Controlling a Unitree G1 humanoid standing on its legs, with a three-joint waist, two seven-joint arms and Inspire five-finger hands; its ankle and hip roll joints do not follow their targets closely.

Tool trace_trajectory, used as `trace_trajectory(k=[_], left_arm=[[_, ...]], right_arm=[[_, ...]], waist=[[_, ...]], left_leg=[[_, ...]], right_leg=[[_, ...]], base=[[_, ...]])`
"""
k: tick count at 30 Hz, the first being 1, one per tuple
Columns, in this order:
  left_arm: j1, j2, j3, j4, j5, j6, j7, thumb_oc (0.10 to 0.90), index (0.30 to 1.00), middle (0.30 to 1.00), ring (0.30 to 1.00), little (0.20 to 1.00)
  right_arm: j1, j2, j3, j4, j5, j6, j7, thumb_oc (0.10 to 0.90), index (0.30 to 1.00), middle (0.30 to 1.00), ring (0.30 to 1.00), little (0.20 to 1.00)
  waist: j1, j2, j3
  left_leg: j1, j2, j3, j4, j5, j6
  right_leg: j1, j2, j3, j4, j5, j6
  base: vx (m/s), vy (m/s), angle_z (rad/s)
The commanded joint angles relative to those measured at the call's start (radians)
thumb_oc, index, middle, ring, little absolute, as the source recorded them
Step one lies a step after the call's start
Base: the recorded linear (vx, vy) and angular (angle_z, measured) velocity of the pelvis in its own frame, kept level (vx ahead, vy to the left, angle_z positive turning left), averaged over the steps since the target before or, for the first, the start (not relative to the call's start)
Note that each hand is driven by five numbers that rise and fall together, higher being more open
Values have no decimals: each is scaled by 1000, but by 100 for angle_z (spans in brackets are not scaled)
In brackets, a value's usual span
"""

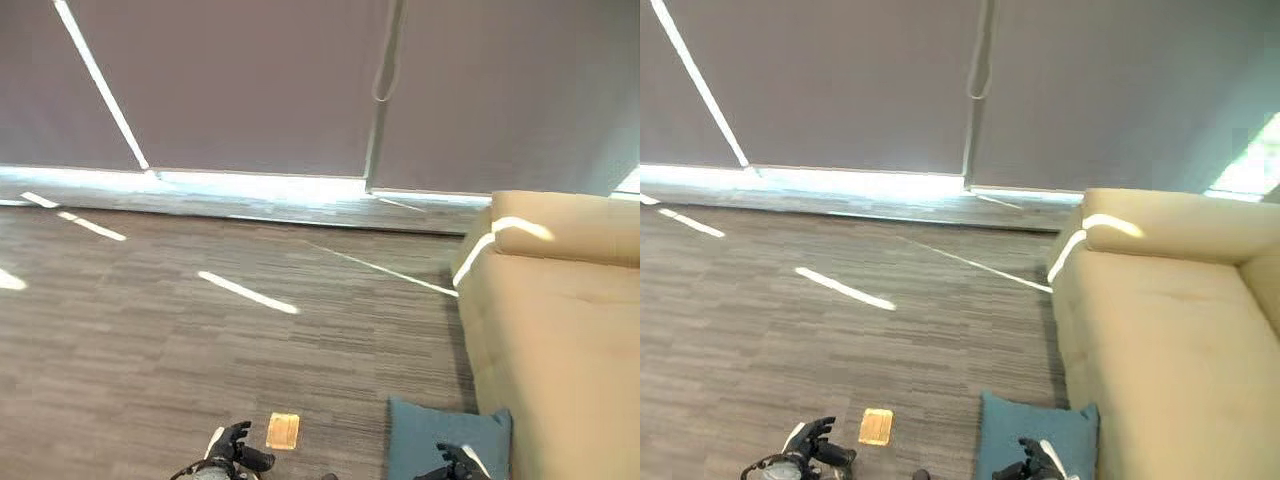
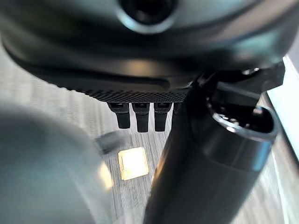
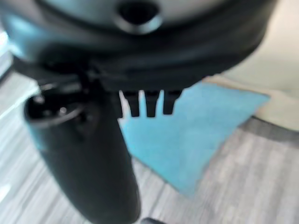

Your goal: Pick up all the scattered cushions and arrange them neatly on the sofa.

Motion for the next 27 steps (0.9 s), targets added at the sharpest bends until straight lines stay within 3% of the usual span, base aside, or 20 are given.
trace_trajectory(k=[1, 3, 8, 10, 11, 14, 15, 19, 22, 27], left_arm=[[0, 33, -23, 5, 23, -27, 28, 800, 900, 900, 900, 900], [15, 31, -17, 17, 28, -19, 34, 800, 900, 900, 900, 900], [11, 42, 4, 6, 22, -22, 42, 800, 900, 900, 900, 900], [-2, 56, 12, -9, 9, -27, 52, 800, 900, 900, 900, 900], [-7, 62, 14, -17, 3, -30, 53, 800, 900, 900, 900, 900], [0, 68, 31, -22, -16, -33, 45, 800, 900, 900, 900, 900], [11, 72, 48, -21, -16, -30, 39, 800, 900, 900, 900, 900], [9, 68, 38, -10, 14, -27, 33, 800, 900, 900, 900, 900], [7, 55, 27, -8, 25, -28, 27, 800, 900, 900, 900, 900], [-4, 38, 8, -7, 30, -29, 18, 800, 900, 900, 900, 900]], right_arm=[[-11, -16, 7, -22, -14, -16, -30, 800, 900, 900, 900, 900], [-12, -10, 6, -19, -16, -15, -25, 800, 900, 900, 900, 900], [-29, 2, 5, -39, -11, -14, -24, 800, 900, 900, 900, 900], [-46, 7, 7, -54, -11, -15, -26, 800, 900, 900, 900, 900], [-50, 12, 7, -66, -19, -23, -28, 800, 900, 900, 900, 900], [-56, 15, 11, -75, -38, -26, -33, 800, 900, 900, 900, 900], [-64, 4, 21, -78, -69, -20, -41, 800, 900, 900, 900, 900], [-48, -5, 15, -77, -64, -16, -43, 800, 900, 900, 900, 900], [-38, -10, 7, -70, -58, -14, -46, 800, 900, 900, 900, 900], [-26, -24, -3, -64, -50, -18, -48, 800, 900, 900, 900, 900]], waist=[[58, 9, 38], [57, 20, 19], [54, 34, -2], [59, 42, 10], [72, 42, 17], [103, 48, 10], [122, 52, 5], [98, 36, 1], [81, 42, -4], [61, 26, 10]], left_leg=[[62, -95, -56, 165, -32, 63], [117, -96, -39, 140, -32, 82], [187, -86, 75, 76, -50, 121], [205, -67, 150, 62, -62, 127], [227, -53, 203, 53, -78, 124], [255, -25, 283, 29, -81, 111], [294, 4, 373, 13, -110, 102], [311, -10, 381, 14, -120, 100], [324, -13, 385, 21, -131, 98], [264, 5, 398, 224, -174, 80]], right_leg=[[-84, 4, 55, 73, -42, 100], [-80, -5, 91, 99, -49, 107], [-106, -31, 126, 176, -59, 141], [-168, -52, 65, 260, -49, 172], [-181, -103, -83, 259, -52, 180], [-184, -172, -347, 221, -46, 163], [-194, -221, -542, 261, -52, 174], [-166, -183, -467, 175, -46, 176], [-154, -160, -420, 125, -33, 173], [-123, -139, -378, 66, -17, 142]], base=[[257, 107, -229], [329, 209, -219], [192, 191, -139], [37, 113, -102], [20, 37, -79], [42, 20, -124], [81, 6, -111], [59, -71, -121], [48, -127, 16], [-5, -73, -16]])
